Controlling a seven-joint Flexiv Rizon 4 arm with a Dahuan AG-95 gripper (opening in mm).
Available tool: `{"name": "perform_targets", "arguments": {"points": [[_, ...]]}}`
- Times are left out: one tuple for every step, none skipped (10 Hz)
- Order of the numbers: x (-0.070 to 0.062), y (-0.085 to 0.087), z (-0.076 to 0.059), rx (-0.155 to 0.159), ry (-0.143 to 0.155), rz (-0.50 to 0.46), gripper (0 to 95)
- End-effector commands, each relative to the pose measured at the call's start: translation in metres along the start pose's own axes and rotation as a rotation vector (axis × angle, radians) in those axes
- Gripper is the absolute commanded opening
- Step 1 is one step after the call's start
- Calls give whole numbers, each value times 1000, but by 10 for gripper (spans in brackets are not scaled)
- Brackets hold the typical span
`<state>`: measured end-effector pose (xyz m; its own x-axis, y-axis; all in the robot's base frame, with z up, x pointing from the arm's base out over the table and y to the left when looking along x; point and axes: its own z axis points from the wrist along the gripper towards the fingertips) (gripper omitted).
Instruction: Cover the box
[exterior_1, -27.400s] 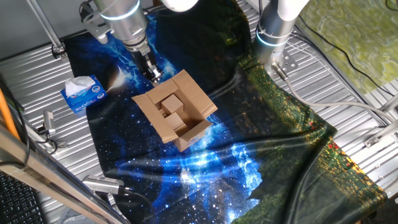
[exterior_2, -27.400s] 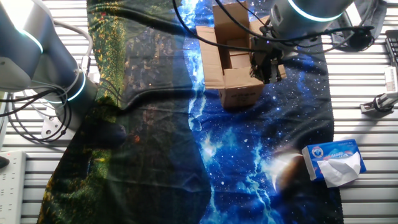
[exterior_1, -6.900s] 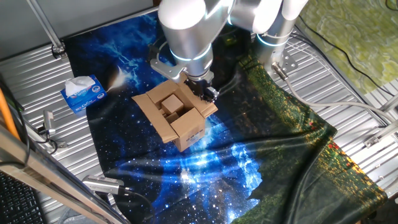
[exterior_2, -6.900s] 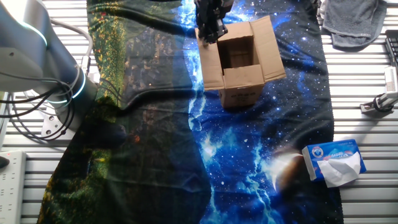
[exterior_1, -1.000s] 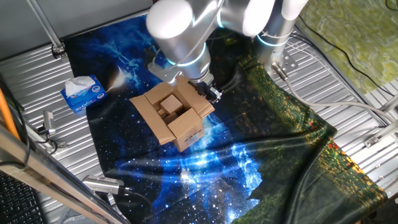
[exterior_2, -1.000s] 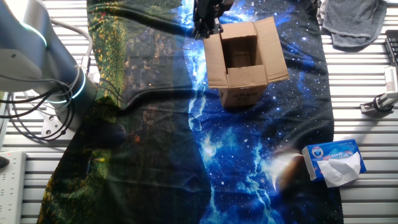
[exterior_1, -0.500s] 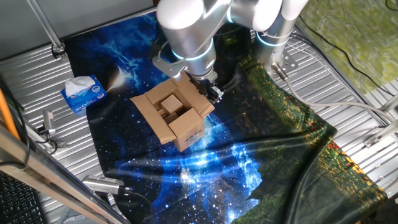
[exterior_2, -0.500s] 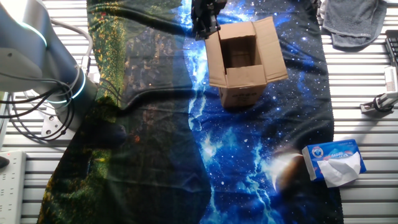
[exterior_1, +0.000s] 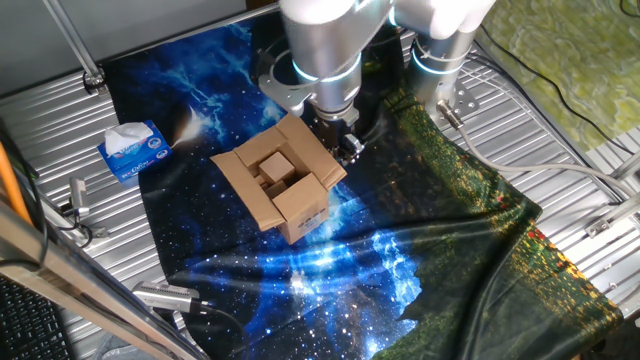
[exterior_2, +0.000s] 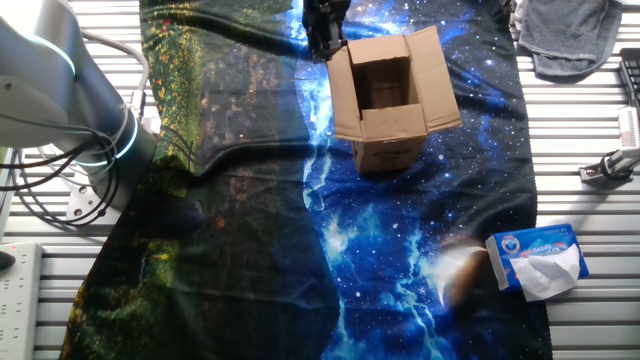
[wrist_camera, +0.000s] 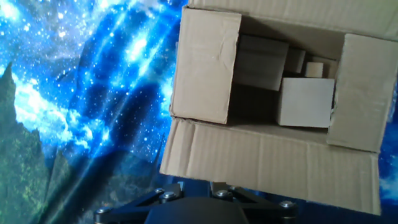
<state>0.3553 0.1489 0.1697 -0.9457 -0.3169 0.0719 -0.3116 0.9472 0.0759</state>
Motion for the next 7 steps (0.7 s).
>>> {"name": "perform_targets", "arguments": {"points": [[-3, -1, -2, -1, -29, 1, 190], [-5, -2, -4, -3, -32, 1, 190], [-7, -2, -5, -5, -33, -1, 190], [-8, -2, -6, -6, -34, -1, 190], [-8, -2, -6, -8, -33, -1, 190], [-9, -2, -8, -9, -33, -2, 190], [-11, -2, -10, -10, -31, -2, 190]]}}
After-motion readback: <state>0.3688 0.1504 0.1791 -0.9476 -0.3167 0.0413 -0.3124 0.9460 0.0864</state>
